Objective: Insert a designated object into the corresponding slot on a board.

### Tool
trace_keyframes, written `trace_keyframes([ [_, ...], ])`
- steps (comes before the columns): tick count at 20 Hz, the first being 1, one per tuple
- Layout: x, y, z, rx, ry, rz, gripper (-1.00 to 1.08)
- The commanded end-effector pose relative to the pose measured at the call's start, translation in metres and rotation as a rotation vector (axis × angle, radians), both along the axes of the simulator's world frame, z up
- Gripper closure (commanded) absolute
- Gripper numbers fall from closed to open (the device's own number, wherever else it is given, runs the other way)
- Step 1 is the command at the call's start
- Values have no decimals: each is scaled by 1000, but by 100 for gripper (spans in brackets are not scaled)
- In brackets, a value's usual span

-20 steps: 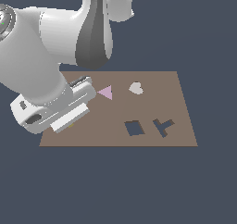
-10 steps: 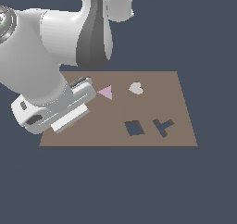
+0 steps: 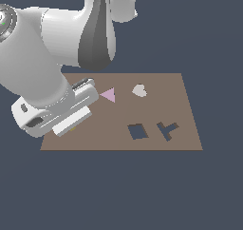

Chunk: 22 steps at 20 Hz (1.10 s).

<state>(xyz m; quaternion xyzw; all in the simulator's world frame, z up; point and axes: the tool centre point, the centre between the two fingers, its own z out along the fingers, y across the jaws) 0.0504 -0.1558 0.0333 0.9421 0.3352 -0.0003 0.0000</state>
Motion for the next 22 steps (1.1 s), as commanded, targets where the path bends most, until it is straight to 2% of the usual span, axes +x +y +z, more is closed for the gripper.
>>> trace_keyframes([
  [1, 0, 4, 0, 0, 0, -2, 108],
  [5, -1, 18, 0, 0, 0, -13, 108],
  [10, -2, 50, 1, 0, 0, -38, 108],
  [22, 3, 170, 4, 0, 0, -130, 108],
])
